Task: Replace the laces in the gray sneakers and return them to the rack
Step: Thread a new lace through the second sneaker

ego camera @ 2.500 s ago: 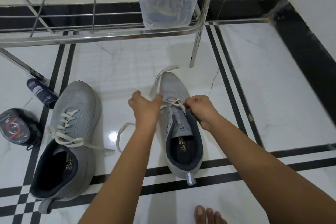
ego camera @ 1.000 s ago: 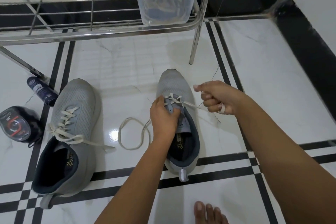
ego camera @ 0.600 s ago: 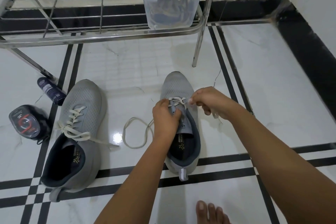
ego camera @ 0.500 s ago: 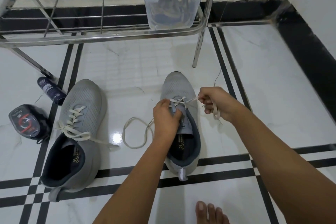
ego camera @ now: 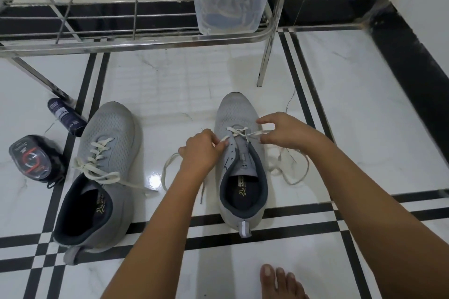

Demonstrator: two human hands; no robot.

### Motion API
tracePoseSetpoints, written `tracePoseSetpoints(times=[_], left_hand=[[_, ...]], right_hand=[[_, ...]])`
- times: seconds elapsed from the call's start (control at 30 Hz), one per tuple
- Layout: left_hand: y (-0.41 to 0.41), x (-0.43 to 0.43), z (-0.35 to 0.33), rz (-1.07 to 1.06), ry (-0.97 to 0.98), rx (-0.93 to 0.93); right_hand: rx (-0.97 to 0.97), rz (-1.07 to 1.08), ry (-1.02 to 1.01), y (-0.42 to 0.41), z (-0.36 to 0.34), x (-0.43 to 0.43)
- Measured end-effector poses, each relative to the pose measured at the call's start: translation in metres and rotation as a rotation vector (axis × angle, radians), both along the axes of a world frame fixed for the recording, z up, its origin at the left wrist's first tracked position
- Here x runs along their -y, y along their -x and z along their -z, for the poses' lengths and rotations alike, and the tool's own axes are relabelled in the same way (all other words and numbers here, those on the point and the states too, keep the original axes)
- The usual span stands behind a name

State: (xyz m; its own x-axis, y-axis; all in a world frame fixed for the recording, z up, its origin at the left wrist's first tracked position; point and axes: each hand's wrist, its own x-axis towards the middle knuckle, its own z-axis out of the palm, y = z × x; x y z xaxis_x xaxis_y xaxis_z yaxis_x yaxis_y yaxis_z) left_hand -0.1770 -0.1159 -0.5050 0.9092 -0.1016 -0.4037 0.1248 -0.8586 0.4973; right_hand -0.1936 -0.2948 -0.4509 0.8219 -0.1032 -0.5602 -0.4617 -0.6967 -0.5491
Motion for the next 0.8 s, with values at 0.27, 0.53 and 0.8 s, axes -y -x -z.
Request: tracePoseSetpoints(times=[0.27, 0.53, 0.8], left_hand=[[0.010, 0.004, -0.040, 0.207, 0.268, -0.023], [0.006, -0.003, -0.047, 0.230, 0.378, 0.168], [-0.010, 0.013, -0.029, 0.280, 0.320, 0.235]], right_hand=[[-0.111, 0.084, -0.153, -0.013, -0.015, -0.033], [-0.226, 0.033, -0.205, -0.019, -0.021, -0.028], [-0.260, 0.093, -0.400, -0.007, -0.025, -0.005]])
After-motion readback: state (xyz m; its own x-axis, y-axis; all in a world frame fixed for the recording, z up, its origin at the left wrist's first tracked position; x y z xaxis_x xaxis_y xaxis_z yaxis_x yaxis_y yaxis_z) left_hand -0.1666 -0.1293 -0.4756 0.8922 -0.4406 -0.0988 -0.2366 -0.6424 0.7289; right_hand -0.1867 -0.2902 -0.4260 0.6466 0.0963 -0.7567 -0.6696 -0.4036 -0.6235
